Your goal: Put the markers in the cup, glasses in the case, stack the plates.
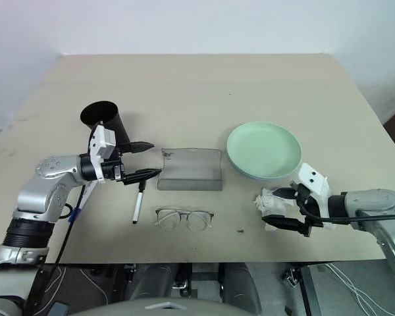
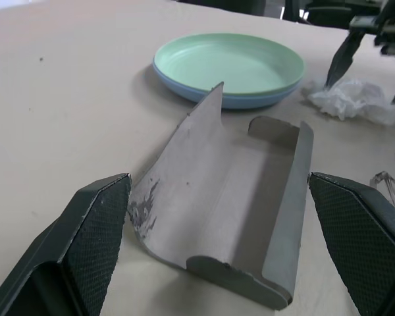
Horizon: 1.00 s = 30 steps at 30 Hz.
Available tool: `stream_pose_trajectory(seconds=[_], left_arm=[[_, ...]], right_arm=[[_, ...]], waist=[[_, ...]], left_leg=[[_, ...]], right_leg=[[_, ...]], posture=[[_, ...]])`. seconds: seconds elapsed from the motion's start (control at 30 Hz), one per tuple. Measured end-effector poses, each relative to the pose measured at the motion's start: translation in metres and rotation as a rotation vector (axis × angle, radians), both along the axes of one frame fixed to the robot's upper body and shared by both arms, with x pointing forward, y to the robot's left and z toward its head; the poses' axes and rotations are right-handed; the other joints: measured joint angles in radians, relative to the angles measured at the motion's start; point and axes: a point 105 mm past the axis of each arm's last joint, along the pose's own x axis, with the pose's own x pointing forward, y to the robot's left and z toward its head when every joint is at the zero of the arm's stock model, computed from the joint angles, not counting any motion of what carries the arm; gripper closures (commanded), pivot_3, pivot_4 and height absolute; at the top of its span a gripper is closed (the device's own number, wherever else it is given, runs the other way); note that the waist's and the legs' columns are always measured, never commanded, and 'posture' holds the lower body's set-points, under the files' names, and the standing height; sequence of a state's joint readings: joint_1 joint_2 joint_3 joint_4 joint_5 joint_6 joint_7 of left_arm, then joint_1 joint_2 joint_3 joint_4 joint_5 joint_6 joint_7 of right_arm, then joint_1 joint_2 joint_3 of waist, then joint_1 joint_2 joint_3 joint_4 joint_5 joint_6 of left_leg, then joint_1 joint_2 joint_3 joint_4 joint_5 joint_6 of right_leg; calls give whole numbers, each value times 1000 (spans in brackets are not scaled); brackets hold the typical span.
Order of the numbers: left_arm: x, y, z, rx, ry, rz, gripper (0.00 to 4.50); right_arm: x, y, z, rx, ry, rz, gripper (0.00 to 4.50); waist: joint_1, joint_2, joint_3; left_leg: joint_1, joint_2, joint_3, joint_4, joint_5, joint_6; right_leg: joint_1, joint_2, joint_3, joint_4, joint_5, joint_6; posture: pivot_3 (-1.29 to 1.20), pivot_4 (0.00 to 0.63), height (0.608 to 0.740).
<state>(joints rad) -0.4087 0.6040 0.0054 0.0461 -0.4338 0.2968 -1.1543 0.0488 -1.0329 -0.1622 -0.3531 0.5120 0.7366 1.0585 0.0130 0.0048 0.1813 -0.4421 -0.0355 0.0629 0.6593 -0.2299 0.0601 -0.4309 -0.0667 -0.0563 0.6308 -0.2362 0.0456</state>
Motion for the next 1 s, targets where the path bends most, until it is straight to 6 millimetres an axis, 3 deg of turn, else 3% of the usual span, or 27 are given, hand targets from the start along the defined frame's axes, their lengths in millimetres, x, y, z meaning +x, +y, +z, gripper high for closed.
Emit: stream_pose_trajectory(seconds=[0.17, 0.23, 0.47, 0.6, 0.63, 0.8, 0.93, 1.0], left_arm=[[1, -1, -3, -4, 8, 3, 0], [2, -1, -2, -6, 7, 2, 0], [2, -1, -3, -7, 9, 2, 0], [3, 0, -4, -7, 13, 5, 0], [3, 0, -4, -8, 11, 4, 0], [7, 1, -1, -9, 4, 10, 0], [7, 1, 1, -10, 0, 7, 0], [7, 2, 1, -9, -1, 6, 0]], right_arm=[[0, -1, -9, -65, -22, 35, 42], [1, -3, -12, -90, -35, 39, 414], [6, -8, -14, -173, -106, 72, 2719], [11, -6, -4, -141, -133, 68, 4173], [14, -5, 4, -123, -150, 61, 4474], [27, 6, 44, 38, -226, 28, 4474], [51, 14, 123, 258, -439, -33, 4474], [64, 7, 142, 298, -495, -104, 4474]], waist=[[0, 0, 0], [0, 0, 0], [0, 0, 0], [0, 0, 0], [-1, 0, 0], [-1, 0, 0], [-3, 0, 0], [0, 0, 0]], left_leg=[[0, 0, 0, 1, 0, 0], [0, 0, 0, 1, 0, 0], [0, 0, 0, 2, 0, 0], [0, 0, 0, 2, 0, 0], [0, 0, 0, 2, 0, 0], [0, 0, 0, 2, 0, 0], [0, 0, 0, 2, 0, 0], [0, 0, 0, 2, 0, 0]], right_leg=[[0, 0, 0, 0, 0, 0], [0, 0, 0, 0, 0, 0], [1, 0, 0, 0, 0, 0], [1, 0, 0, 0, 0, 0], [1, 0, 0, 0, 0, 1], [1, 0, 0, 0, 0, 1], [0, 0, 0, 0, 1, 2], [1, 0, 0, 0, 1, 1]], posture=[[0, 150, 740], [0, 150, 740], [0, 150, 740], [0, 150, 740], [0, 150, 740], [0, 150, 740], [0, 150, 740], [0, 150, 740]])
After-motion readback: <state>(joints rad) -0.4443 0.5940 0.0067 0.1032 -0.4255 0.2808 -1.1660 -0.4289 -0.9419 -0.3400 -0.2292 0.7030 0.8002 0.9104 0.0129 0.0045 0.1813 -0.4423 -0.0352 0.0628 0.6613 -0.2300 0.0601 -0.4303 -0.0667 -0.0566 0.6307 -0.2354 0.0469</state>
